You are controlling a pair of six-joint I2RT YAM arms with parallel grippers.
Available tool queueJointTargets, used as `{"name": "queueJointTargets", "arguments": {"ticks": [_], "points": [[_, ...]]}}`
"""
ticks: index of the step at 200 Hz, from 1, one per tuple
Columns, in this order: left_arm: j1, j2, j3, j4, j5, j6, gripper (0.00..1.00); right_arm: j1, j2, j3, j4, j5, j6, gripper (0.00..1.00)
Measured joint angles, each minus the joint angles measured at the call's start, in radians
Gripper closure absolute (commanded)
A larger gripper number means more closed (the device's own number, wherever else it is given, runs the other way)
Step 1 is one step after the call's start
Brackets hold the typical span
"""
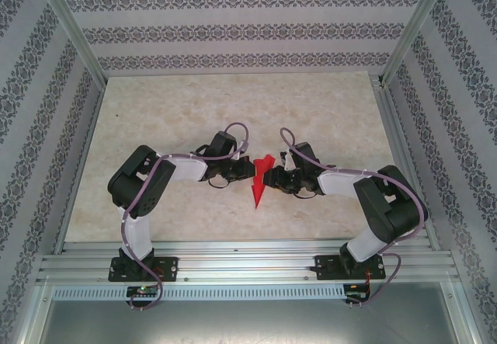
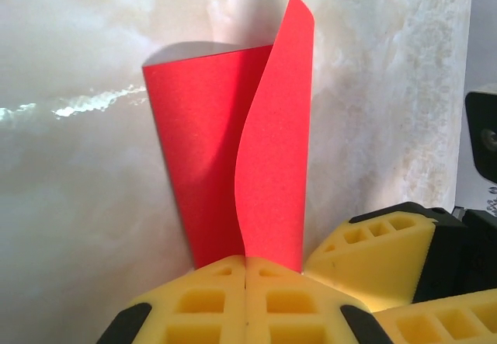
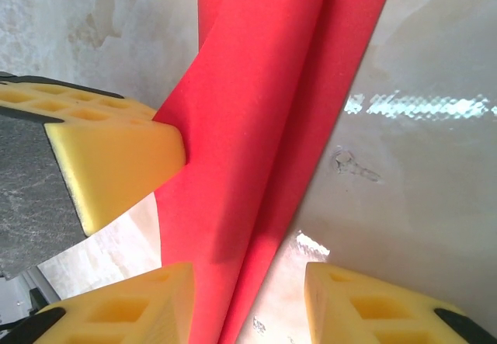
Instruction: Fold a paper plane with a square sheet of paper (fold left side to right side)
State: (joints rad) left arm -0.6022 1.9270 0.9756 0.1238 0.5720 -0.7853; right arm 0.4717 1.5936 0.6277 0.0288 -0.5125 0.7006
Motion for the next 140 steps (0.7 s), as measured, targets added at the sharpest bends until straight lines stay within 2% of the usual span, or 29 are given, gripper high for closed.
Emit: {"name": "queueJointTargets", "arguments": {"ticks": [79, 140], "points": [[0.000, 0.035, -0.002, 0.044, 0.041, 0.018, 0.99, 0.013, 0.000, 0.000, -0.001, 0.007, 0.000, 0.58], [0.000, 0.058, 0.013, 0.044, 0.052, 0.023, 0.99, 0.025, -0.011, 0.000, -0.003, 0.007, 0.002, 0.68]]}}
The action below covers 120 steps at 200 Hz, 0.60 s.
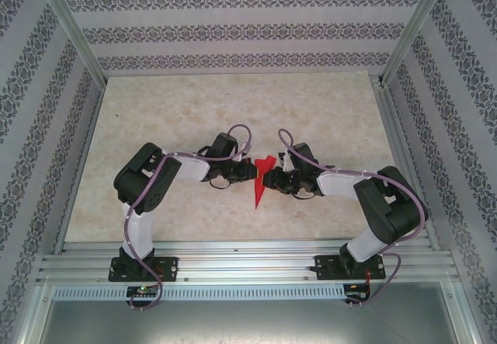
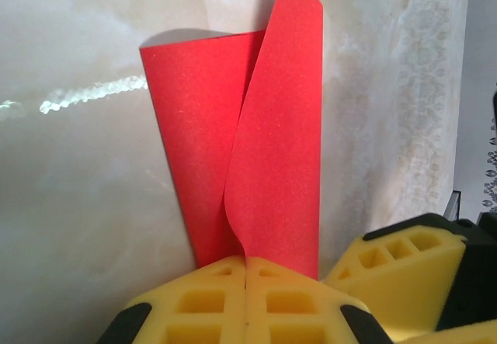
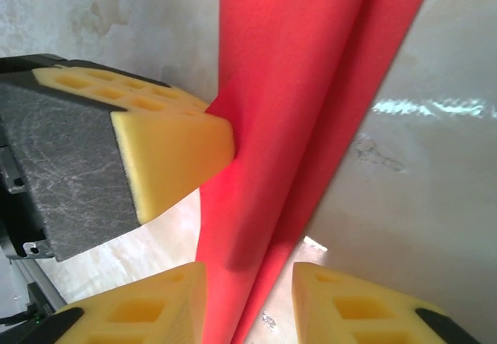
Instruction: Fold a paper plane with a square sheet of paper (fold left side to right side)
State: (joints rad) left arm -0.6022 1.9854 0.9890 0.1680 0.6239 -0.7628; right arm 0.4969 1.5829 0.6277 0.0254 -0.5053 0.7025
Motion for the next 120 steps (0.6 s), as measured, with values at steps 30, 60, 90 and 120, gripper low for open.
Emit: {"name": "queueJointTargets", "arguments": {"ticks": [30, 60, 90, 120], "points": [[0.000, 0.004, 0.005, 0.000, 0.001, 0.003, 0.99, 0.013, -0.023, 0.000, -0.002, 0.000, 0.003, 0.70], [0.000, 0.013, 0.016, 0.000, 0.005, 0.003, 0.99, 0.021, -0.043, 0.000, -0.003, 0.000, 0.007, 0.75], [0.000, 0.015, 0.018, 0.000, 0.008, 0.003, 1.00, 0.053, -0.047, -0.002, 0.010, 0.000, 0.024, 0.81], [0.000, 0.016, 0.018, 0.000, 0.009, 0.003, 1.00, 0.076, -0.047, -0.002, 0.024, -0.001, 0.037, 0.81]]}}
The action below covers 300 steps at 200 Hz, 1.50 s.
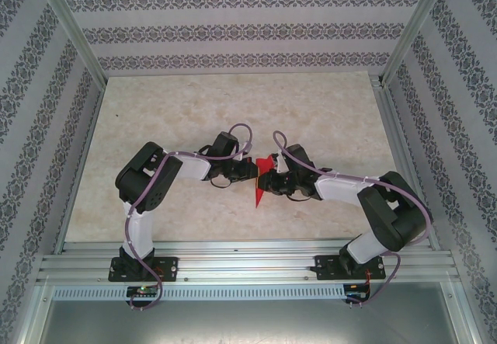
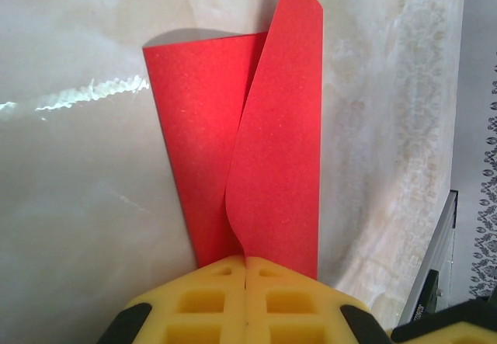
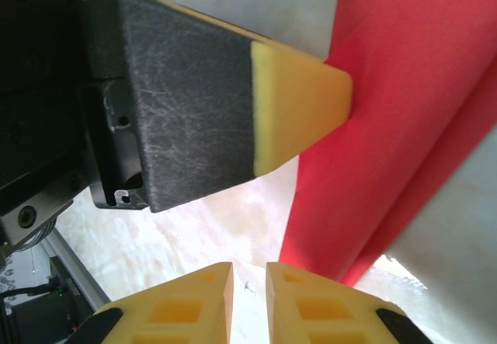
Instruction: Fold a paper plane with a square sheet of paper (fold left side to right side)
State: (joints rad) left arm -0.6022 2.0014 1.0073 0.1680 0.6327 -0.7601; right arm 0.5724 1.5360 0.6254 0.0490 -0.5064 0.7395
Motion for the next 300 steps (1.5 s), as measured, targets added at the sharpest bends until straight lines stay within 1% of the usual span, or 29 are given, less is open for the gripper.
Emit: {"name": "queueJointTargets", "arguments": {"ticks": [153, 275, 286, 300], "points": [[0.000, 0.026, 0.034, -0.004, 0.011, 0.000, 1.00, 0.015, 0.111, -0.005, 0.140, -0.006, 0.046, 0.82], [0.000, 0.034, 0.045, -0.007, 0.014, -0.001, 1.00, 0.015, 0.163, -0.019, 0.218, -0.010, 0.072, 0.82], [0.000, 0.034, 0.045, -0.007, 0.014, -0.001, 0.99, 0.015, 0.167, -0.019, 0.225, -0.011, 0.076, 0.82], [0.000, 0.034, 0.045, -0.007, 0.014, -0.001, 0.95, 0.015, 0.173, -0.019, 0.230, -0.013, 0.079, 0.82]]}}
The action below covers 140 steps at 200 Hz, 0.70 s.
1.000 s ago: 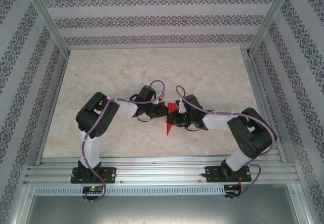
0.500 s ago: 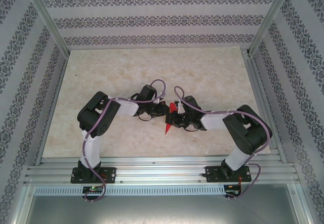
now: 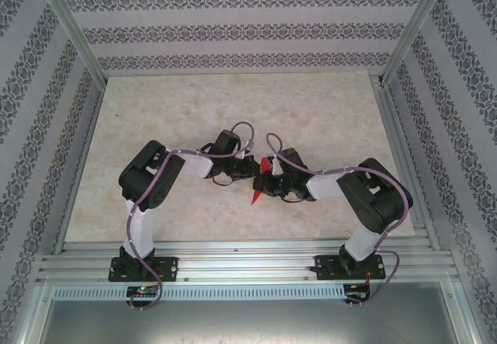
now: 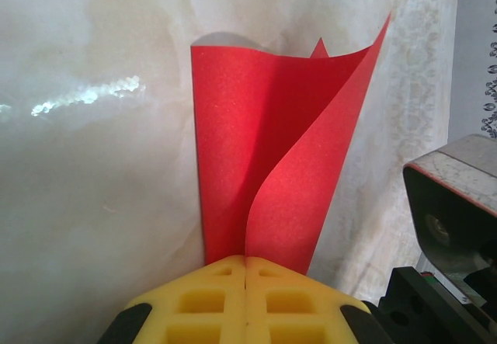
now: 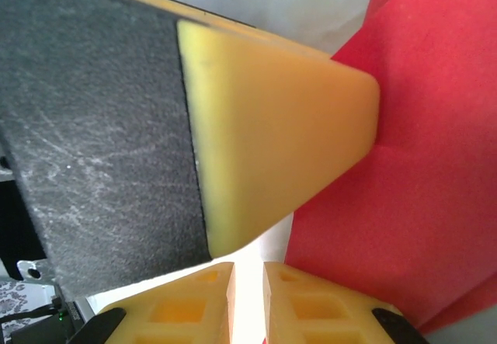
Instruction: Fold a paper plane with a square sheet of paper (fold left side to right side)
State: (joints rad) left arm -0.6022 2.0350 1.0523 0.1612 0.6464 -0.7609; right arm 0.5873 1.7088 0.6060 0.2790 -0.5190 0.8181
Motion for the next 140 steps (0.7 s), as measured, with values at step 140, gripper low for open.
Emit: {"name": "queueJointTargets", "arguments": {"ticks": [140], "points": [[0.142, -0.588, -0.381, -0.181, -0.128, 0.078, 0.83, 0.000, 0.005, 0.011, -0.024, 0.002, -0.003, 0.83]]}}
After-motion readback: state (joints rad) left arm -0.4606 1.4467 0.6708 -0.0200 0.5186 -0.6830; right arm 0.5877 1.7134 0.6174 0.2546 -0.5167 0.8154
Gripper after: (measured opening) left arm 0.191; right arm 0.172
